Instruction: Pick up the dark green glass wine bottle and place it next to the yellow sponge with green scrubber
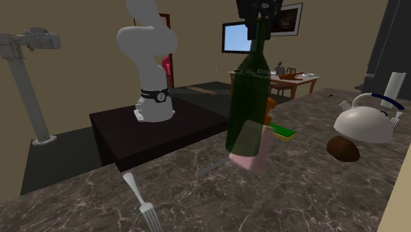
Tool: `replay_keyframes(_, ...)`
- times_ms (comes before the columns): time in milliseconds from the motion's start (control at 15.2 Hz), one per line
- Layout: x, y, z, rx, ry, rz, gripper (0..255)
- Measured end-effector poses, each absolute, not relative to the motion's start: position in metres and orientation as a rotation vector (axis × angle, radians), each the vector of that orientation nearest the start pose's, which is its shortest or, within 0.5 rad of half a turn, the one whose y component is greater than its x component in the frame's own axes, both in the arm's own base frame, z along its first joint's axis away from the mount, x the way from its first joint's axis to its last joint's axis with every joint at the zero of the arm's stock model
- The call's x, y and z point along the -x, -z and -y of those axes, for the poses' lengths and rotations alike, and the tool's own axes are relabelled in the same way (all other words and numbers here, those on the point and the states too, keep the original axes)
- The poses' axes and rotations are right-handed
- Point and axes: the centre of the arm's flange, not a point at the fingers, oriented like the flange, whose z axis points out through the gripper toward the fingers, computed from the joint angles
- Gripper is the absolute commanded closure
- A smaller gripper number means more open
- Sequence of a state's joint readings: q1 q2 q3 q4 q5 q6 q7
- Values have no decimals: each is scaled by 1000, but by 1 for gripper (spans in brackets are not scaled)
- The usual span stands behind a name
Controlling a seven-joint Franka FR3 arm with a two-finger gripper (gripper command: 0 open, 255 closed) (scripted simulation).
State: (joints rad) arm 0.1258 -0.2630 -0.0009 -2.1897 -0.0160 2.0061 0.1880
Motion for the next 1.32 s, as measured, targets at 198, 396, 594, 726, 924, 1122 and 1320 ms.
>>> replay_keyframes(198,-472,-508,-95,3140,128,-89,255)
replay_keyframes(396,-467,-507,-136,3138,131,-88,255)
replay_keyframes(594,-453,-504,-176,3138,128,-88,255)
replay_keyframes(726,-453,-503,-202,3139,122,-87,255)
replay_keyframes(924,-443,-502,-241,3140,118,-87,255)
replay_keyframes(1122,-435,-504,-279,3140,118,-87,255)
replay_keyframes(1320,-426,-503,-319,3140,118,-86,255)
